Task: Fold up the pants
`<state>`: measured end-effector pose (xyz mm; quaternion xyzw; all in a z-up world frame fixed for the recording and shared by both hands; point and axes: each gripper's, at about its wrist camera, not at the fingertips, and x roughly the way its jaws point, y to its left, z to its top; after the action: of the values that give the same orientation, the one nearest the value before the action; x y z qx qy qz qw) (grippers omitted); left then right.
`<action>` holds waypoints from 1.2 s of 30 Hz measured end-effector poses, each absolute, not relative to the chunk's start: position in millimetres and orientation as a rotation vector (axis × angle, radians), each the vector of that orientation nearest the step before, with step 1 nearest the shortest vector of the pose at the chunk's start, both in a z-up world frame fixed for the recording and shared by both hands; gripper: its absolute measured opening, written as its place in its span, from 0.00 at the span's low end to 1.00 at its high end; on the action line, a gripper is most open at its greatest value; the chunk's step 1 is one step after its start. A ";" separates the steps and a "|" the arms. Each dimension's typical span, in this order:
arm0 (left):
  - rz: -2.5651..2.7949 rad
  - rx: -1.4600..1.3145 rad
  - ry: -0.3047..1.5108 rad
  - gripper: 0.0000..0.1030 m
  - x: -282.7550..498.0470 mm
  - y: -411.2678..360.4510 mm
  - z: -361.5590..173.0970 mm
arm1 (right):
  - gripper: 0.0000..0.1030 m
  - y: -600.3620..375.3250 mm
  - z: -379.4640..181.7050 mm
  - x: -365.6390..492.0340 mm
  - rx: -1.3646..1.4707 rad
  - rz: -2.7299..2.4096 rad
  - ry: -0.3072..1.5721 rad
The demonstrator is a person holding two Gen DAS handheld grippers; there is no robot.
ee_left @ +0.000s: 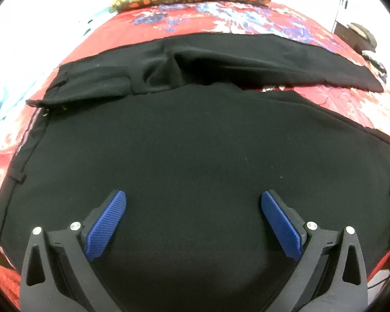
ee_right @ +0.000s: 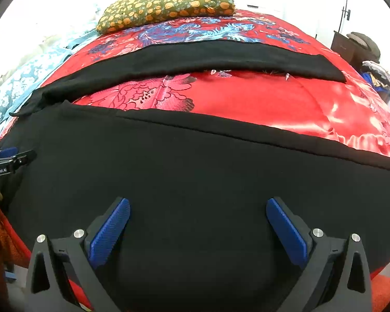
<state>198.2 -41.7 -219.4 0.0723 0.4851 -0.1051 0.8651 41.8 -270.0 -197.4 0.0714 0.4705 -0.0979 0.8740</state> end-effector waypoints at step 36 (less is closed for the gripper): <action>-0.215 0.167 0.953 1.00 190.6 -43.5 -218.5 | 1.00 -267.1 -197.8 45.0 0.133 -0.226 1.015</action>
<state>190.6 -43.5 -218.5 0.0803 0.4573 -0.1032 0.8797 45.0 -267.1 -197.8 0.0635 0.4844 -0.1081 0.8658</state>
